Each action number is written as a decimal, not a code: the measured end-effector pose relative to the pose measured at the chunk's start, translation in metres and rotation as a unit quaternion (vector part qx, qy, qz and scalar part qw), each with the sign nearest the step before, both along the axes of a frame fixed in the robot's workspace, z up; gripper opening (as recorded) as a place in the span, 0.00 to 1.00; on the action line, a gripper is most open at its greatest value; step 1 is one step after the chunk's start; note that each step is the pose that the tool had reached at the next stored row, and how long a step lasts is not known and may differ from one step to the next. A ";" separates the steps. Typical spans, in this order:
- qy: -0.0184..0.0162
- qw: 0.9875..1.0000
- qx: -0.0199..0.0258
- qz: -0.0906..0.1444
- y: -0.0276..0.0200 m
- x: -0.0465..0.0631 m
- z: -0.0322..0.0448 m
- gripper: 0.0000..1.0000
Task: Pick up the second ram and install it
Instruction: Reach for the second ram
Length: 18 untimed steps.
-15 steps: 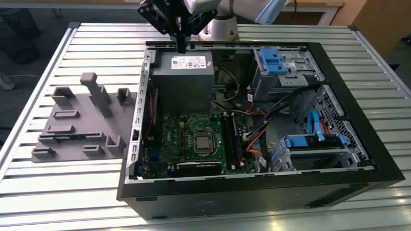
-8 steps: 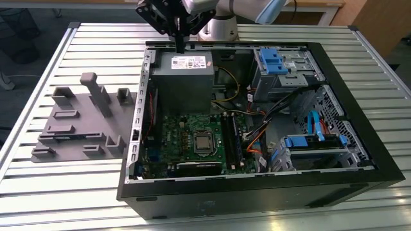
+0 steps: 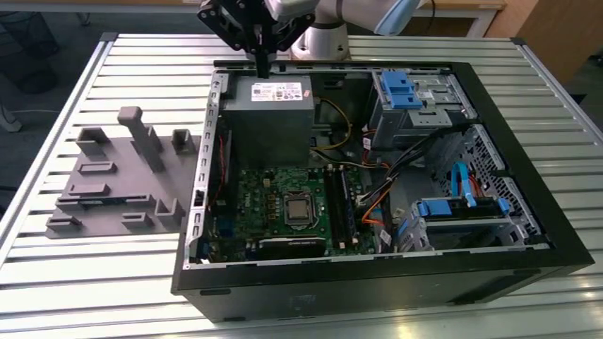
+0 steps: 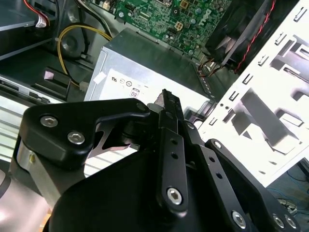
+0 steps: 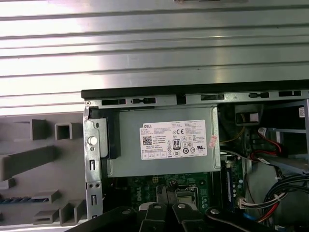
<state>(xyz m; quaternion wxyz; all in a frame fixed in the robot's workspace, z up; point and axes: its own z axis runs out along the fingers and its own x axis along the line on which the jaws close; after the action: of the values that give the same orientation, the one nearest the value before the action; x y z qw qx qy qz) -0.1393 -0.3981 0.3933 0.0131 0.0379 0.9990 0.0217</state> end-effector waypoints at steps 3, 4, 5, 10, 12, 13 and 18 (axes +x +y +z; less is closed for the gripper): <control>0.000 1.000 0.000 0.000 0.0000 -0.001 0.0000 0.11; 0.000 1.000 0.000 0.000 0.0000 -0.001 0.0000 0.11; 0.000 1.000 0.000 0.000 0.0000 -0.001 0.0000 0.11; 0.000 1.000 0.000 0.000 0.0000 -0.004 0.0000 0.11; 0.000 1.000 0.000 0.000 0.0000 -0.006 0.0000 0.11; 0.000 1.000 0.000 0.000 0.0000 -0.007 0.0000 0.11; 0.000 1.000 0.000 0.000 0.0000 -0.012 0.0000 0.11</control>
<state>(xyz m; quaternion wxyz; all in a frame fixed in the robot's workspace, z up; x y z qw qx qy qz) -0.1513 -0.3981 0.3932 0.0131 0.0379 0.9990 0.0217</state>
